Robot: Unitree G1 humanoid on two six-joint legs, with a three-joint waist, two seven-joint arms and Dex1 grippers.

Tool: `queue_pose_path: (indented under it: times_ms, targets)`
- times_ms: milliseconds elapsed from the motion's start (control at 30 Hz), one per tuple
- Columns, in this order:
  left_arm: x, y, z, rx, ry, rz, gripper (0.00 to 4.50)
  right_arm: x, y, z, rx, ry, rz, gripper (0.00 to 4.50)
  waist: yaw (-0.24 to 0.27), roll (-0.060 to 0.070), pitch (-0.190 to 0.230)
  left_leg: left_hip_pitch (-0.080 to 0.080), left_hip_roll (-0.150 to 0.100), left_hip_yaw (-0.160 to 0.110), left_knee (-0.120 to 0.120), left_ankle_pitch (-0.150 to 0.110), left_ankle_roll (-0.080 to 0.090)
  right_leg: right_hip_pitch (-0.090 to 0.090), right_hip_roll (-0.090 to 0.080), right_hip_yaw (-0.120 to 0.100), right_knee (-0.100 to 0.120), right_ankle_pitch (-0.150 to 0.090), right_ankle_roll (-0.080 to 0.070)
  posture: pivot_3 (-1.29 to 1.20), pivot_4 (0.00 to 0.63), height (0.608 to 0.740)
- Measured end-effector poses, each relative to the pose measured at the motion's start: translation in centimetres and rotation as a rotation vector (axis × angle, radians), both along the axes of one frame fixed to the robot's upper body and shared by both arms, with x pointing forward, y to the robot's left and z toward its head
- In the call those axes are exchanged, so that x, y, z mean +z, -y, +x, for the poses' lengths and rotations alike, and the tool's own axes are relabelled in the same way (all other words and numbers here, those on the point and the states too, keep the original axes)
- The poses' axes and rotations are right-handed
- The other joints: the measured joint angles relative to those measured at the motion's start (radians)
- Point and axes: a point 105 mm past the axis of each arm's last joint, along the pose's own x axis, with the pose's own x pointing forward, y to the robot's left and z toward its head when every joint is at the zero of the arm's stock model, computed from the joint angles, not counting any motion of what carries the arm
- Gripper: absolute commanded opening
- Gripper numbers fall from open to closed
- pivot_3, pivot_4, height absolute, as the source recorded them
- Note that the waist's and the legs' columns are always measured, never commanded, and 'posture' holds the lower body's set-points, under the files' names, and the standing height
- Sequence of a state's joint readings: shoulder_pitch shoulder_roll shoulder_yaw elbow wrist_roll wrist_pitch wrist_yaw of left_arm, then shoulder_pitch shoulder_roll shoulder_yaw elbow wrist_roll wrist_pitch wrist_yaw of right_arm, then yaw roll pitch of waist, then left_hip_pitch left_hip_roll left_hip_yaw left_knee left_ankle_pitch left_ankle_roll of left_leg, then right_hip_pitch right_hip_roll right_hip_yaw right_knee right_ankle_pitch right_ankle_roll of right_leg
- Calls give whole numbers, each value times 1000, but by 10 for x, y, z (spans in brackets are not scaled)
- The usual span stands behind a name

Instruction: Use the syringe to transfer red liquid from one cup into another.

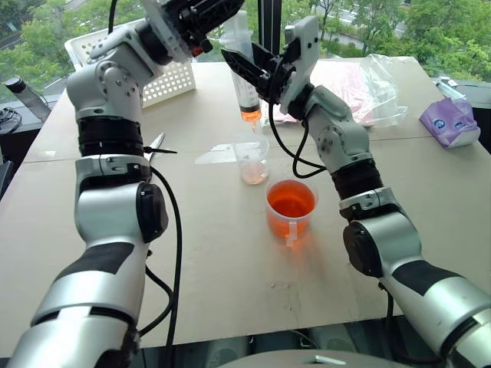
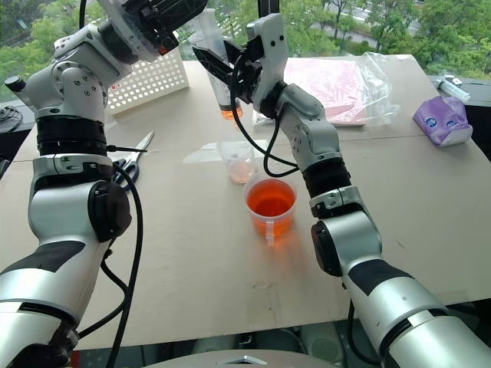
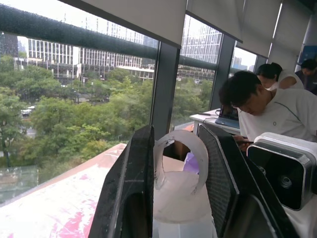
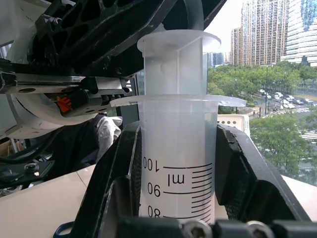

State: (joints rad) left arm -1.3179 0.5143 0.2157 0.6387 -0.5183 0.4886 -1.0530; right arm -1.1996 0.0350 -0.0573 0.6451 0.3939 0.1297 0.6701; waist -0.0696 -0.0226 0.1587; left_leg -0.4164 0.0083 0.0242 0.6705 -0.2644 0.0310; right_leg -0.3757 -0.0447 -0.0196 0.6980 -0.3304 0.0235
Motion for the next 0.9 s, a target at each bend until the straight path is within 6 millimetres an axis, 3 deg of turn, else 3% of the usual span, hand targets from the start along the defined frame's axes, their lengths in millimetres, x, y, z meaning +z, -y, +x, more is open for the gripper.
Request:
queue_pose_path:
  times_ms: [900]
  targets:
    - [-19, 1, 1, -1, 1, 63, 1123, -3, 0, 0, 19, -4, 12, 1510, 0, 0, 0, 0, 0, 0, 0, 0, 0, 0, 0, 0, 0, 0, 0, 0, 150, 740]
